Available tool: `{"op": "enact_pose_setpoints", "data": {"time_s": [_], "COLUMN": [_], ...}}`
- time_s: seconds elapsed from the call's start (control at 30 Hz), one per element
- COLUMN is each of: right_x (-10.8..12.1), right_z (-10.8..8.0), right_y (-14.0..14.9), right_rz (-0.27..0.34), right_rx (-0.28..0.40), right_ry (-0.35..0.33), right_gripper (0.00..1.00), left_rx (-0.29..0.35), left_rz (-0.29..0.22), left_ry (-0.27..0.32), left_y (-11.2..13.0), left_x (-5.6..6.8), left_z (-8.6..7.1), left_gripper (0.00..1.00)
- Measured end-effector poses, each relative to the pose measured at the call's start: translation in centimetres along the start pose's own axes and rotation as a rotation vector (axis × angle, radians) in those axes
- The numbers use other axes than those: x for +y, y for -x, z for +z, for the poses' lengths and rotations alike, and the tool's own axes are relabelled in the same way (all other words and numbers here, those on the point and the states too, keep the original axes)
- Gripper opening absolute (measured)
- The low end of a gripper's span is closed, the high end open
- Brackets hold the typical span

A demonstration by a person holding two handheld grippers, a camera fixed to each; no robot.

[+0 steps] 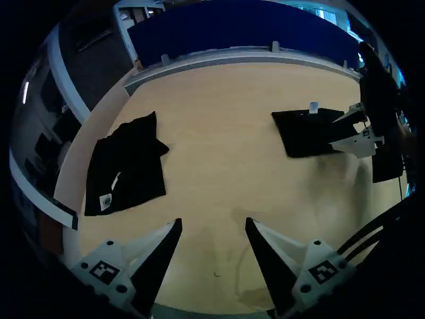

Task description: Fold towel

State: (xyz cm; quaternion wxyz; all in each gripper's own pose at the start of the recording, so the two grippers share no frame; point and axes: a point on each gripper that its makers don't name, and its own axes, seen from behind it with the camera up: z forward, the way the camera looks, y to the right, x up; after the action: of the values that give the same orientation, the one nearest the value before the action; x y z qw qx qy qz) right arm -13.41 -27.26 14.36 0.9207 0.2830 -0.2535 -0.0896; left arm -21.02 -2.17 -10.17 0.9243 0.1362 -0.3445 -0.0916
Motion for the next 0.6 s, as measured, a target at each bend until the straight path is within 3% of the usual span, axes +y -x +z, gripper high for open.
{"op": "enact_pose_setpoints", "data": {"time_s": [0.6], "right_x": [4.7], "right_z": [1.7], "right_y": [-3.5], "right_rz": [-0.023], "right_rx": [-0.003], "right_ry": [0.065], "right_gripper": [1.0], "left_rx": [-0.005], "left_rz": [-0.021], "left_ry": [-0.006], "left_y": [1.0], "left_x": [-1.0], "left_z": [-0.3], "left_gripper": [0.88]}}
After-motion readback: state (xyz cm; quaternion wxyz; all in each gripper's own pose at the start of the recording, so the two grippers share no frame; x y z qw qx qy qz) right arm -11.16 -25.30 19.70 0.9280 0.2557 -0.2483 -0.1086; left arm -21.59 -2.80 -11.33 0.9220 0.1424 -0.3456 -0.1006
